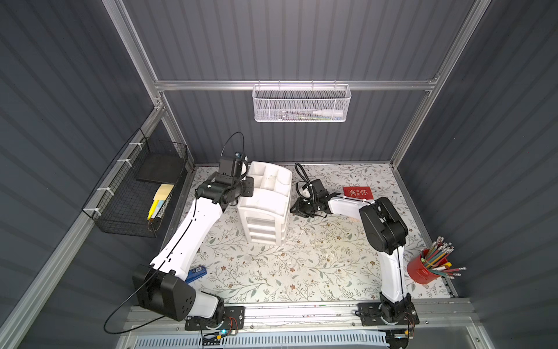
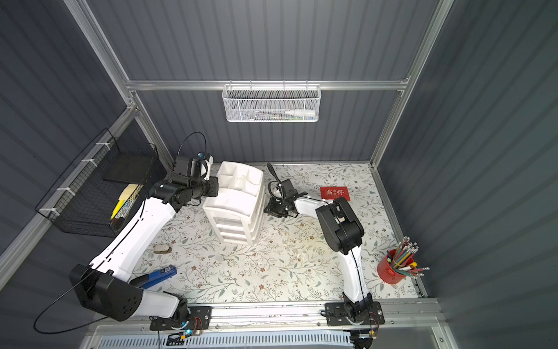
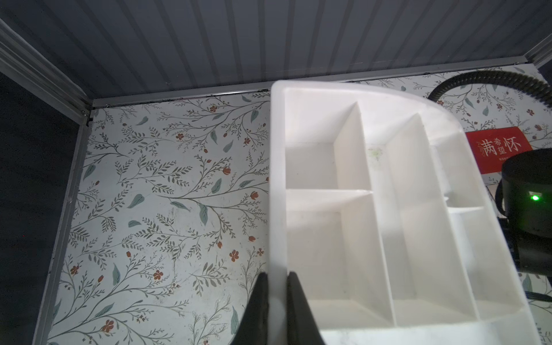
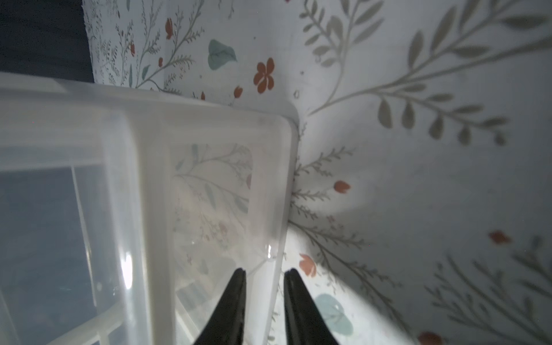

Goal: Take the postcards out of the drawer
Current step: Close the drawer in the storage box.

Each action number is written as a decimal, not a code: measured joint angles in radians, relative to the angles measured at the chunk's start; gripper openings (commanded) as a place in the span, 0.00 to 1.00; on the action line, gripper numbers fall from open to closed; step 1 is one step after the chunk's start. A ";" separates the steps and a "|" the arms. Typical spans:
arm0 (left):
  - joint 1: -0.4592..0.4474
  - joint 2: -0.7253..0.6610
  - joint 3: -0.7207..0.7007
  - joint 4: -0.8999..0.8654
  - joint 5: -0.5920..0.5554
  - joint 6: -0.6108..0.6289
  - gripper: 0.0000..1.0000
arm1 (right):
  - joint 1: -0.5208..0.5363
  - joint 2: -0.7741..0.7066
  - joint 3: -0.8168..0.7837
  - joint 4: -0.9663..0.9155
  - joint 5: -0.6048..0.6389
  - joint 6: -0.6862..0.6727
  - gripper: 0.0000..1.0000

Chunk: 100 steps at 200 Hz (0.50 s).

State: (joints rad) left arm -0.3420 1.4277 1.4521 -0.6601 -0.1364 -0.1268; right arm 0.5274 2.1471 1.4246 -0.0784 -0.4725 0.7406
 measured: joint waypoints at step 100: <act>0.025 0.040 0.000 0.086 0.031 -0.025 0.47 | -0.021 0.043 0.105 0.006 -0.014 0.024 0.28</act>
State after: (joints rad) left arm -0.3172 1.4681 1.4521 -0.5743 -0.1055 -0.1520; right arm 0.5060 2.1906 1.5299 -0.0719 -0.4866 0.7650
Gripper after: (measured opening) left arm 0.467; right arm 0.276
